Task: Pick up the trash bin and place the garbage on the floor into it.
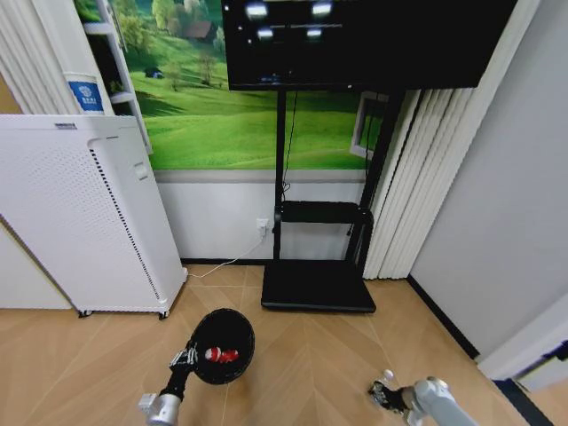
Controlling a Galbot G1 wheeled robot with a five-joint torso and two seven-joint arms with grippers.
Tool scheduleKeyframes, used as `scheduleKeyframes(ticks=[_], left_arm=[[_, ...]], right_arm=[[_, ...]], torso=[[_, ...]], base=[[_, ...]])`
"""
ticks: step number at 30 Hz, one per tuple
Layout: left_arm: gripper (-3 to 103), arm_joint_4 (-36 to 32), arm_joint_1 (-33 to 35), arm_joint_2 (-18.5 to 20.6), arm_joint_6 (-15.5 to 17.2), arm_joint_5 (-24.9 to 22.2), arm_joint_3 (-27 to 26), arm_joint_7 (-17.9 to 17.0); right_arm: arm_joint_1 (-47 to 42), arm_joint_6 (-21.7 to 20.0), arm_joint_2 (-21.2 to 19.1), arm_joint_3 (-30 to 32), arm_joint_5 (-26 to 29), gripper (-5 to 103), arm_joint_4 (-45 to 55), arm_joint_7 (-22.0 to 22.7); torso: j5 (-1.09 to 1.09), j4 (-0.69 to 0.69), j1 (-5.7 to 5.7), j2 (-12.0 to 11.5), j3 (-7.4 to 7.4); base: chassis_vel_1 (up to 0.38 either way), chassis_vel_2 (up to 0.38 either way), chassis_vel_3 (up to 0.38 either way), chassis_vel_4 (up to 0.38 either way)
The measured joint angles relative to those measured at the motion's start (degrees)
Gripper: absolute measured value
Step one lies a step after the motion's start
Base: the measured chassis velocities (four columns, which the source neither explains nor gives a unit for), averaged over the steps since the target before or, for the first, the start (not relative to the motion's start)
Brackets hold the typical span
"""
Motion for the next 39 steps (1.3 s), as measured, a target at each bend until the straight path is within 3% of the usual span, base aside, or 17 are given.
scheduleKeyframes(ticks=[2,9,19,23,26,27,29,30,32,33,34,36,37,38,39], left_arm=[[6,0.0,0.1,0.0,0.0,0.0,-0.1,0.0],[6,0.5,0.4,0.4,-0.2,-0.3,-0.9,0.4],[6,1.6,-1.3,1.5,0.4,0.0,0.3,-0.3],[6,2.1,-2.6,2.7,1.4,0.4,1.6,-1.3],[6,3.1,-5.3,5.5,2.8,0.9,4.4,-3.3],[6,3.1,-5.3,5.5,2.8,0.9,4.4,-3.3],[6,3.2,-7.4,8.1,3.8,1.1,6.4,-5.2],[6,3.2,-7.4,8.1,3.8,1.1,6.4,-5.2],[6,2.7,-7.6,9.9,4.5,1.2,6.6,-6.9],[6,2.7,-7.6,9.9,4.5,1.2,6.6,-6.9],[6,2.4,-7.7,10.8,4.8,1.1,6.6,-7.6],[6,2.5,-8.8,12.2,5.3,0.8,7.2,-8.4],[6,2.5,-8.8,12.2,5.3,0.8,7.2,-8.4],[6,2.7,-9.3,12.6,5.4,0.8,7.4,-8.6],[6,3.8,-11.0,13.7,5.6,0.4,8.2,-9.3]], right_arm=[[-0.2,0.0,0.0,0.0,0.0,36,0.2,-0.1],[-0.7,0.4,0.0,0.6,0.6,20,1.3,-0.4],[-1.7,2.5,-1.3,4.6,4.4,18,4.8,1.0],[-2.1,3.2,-2.4,7.7,10.1,18,6.6,2.6],[-4.0,1.1,-4.6,11.5,31.3,18,12.0,0.8],[-4.0,1.1,-4.6,11.5,31.3,18,12.0,0.8],[-5.7,-2.8,-7.2,12.9,50.6,18,18.1,-3.5],[-5.7,-2.8,-7.2,12.9,50.6,18,18.1,-3.5],[-6.5,-6.4,-9.1,12.9,67.1,18,23.8,-7.8],[-6.5,-6.4,-9.1,12.9,67.1,18,23.8,-7.8],[-7.5,-8.8,-10.2,13.0,76.7,18,28.5,-9.2],[-10.8,-11.3,-12.0,14.7,90.4,18,35.3,-11.5],[-10.8,-11.3,-12.0,14.7,90.4,18,35.3,-11.5],[-12.2,-12.0,-12.6,15.4,94.0,18,37.4,-12.0],[-17.6,-13.1,-13.9,19.0,104.2,18,43.9,-14.3]], torso=[[0.00,0.00,0.00,0.0,0.00],[0.07,0.00,0.00,0.0,0.00],[0.05,0.00,0.00,0.0,0.01],[0.04,0.01,0.00,0.0,0.01],[0.04,0.01,0.00,0.0,0.01],[0.04,0.01,0.00,0.0,0.01],[0.00,-0.03,0.00,0.0,0.00],[0.00,-0.03,0.00,0.0,0.00],[0.05,-0.02,0.01,0.0,0.01],[0.05,-0.02,0.01,0.0,0.01],[0.02,0.02,0.00,0.0,0.00],[0.03,0.06,0.01,0.0,0.01],[0.03,0.06,0.01,0.0,0.01],[0.03,0.04,0.01,0.0,0.01],[0.02,0.02,0.01,0.0,0.00]], base=[[0.000,0.000,0.000,0.000],[0.000,0.000,0.000,0.000],[0.000,0.000,0.000,0.000],[0.000,0.000,0.000,0.000],[0.000,0.000,0.000,0.000],[0.000,0.000,0.000,0.000],[0.000,0.000,0.000,0.000],[0.000,0.000,0.000,0.000],[0.000,0.000,0.000,0.000],[0.000,0.000,0.000,0.000],[0.000,0.000,0.000,0.000],[0.000,0.000,0.000,0.000],[0.000,0.000,0.000,0.000],[0.000,0.000,0.000,0.000],[0.000,0.000,0.000,0.000]])
